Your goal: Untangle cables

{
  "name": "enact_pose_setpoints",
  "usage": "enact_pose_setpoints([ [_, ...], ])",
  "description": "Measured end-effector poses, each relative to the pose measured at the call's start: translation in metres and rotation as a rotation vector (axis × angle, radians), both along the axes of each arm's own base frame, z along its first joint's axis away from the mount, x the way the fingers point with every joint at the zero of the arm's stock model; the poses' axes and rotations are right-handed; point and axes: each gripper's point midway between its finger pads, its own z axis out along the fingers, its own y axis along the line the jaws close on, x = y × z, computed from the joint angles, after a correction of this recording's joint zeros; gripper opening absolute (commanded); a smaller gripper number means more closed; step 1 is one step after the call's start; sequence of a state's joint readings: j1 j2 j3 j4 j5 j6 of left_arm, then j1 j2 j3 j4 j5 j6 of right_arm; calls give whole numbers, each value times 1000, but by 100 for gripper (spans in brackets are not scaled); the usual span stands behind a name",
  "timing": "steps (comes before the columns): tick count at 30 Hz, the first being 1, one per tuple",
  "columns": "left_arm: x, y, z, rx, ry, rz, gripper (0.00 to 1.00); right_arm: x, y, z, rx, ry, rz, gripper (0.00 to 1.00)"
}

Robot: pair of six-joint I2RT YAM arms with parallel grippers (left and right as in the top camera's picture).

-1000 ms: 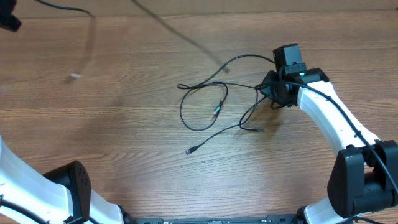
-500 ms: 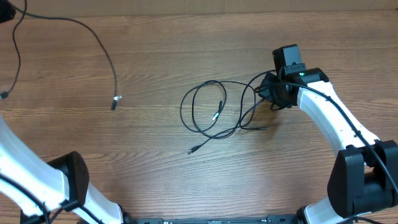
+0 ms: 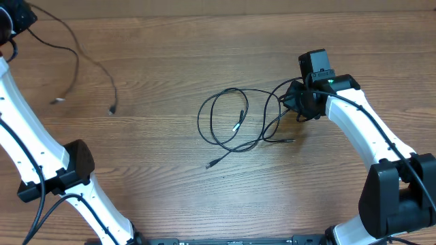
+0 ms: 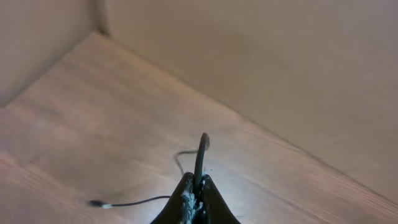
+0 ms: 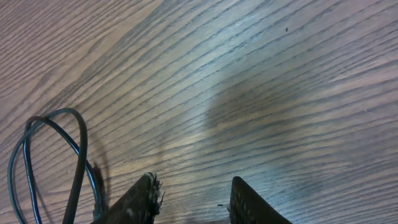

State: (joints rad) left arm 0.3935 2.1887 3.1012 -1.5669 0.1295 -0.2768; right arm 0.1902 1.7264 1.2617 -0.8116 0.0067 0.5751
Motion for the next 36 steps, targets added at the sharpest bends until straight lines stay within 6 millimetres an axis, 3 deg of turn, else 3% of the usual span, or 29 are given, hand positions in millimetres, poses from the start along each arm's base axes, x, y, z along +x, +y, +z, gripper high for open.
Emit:
enact_pose_setpoints([
  [8, -17, 21, -10, 47, 77, 136, 4, 0, 0, 0, 0, 0, 0, 37],
  [16, -56, 40, 1, 92, 107, 340, 4, 0, 0, 0, 0, 1, 1, 37],
  [23, -64, 55, -2, 124, 135, 436, 4, -1, 0, 0, -1, 5, 0, 37],
  [30, -54, 75, -31, 151, 223, 515, 4, -2, 0, -1, -1, 7, 1, 37],
  [34, -37, 88, -60, 161, 287, 541, 4, -2, 0, -1, -6, 9, 13, 38],
  [36, -26, 94, -84, 162, 343, 542, 4, -3, -1, -1, -9, 12, 20, 38],
])
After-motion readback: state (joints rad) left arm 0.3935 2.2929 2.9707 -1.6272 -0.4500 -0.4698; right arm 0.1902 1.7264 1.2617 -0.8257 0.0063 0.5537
